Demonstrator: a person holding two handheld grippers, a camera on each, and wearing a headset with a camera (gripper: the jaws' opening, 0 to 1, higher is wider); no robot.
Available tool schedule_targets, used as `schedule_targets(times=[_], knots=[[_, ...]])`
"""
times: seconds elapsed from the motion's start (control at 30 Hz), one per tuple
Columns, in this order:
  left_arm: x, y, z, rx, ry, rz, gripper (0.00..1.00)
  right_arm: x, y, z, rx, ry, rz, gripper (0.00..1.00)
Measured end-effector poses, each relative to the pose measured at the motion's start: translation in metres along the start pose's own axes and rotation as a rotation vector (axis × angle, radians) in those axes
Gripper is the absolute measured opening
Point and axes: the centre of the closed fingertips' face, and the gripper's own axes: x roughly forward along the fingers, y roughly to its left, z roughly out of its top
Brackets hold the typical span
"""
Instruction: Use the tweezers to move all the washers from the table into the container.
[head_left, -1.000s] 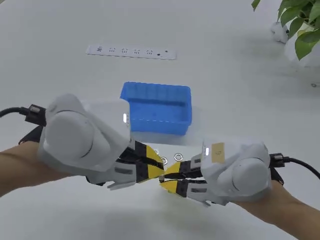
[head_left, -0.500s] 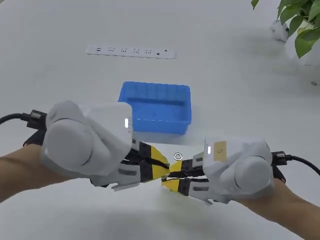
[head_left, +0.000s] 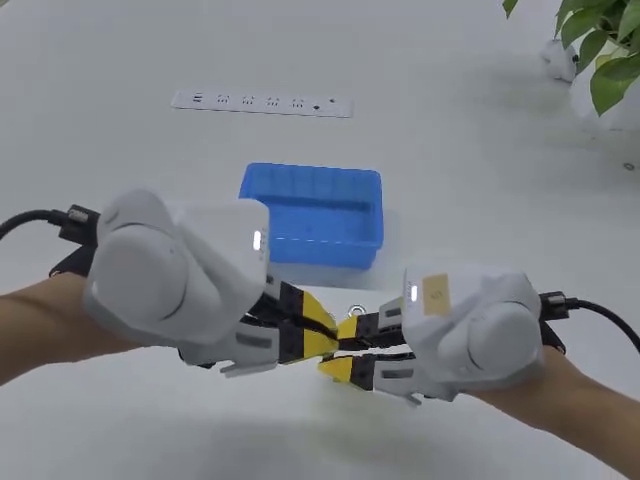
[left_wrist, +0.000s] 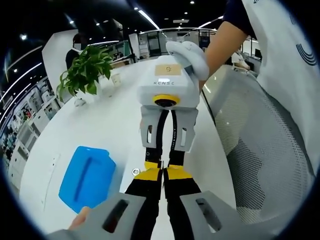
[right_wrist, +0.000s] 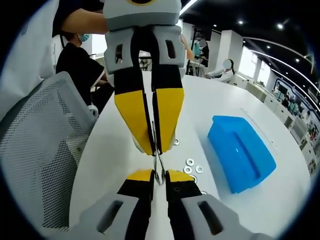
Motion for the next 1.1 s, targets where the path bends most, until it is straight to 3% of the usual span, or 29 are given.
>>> schedule_targets(times=[0.17,0.4,0.73,1.1], knots=[[-0.006,0.001,0.001,-0.01,0.0,0.004,0.06,0.001,0.001,0.005,-0.007,-0.004,-0.009,0.08],[-0.027,0.004,-0.004,-0.021,-0.01,0.053,0.06,0.008,-0.002,0.024,-0.028,-0.028,-0.037,0.08],[-0.063,0.002,-0.03,-0.071,0.031,0.089,0.06,0.036,0.005,0.049,-0.113,-0.03,-0.004,0.1],[-0.071,0.024,-0.041,-0.066,0.057,0.105,0.06,0.049,-0.014,0.058,-0.105,-0.028,-0.021,0.11]])
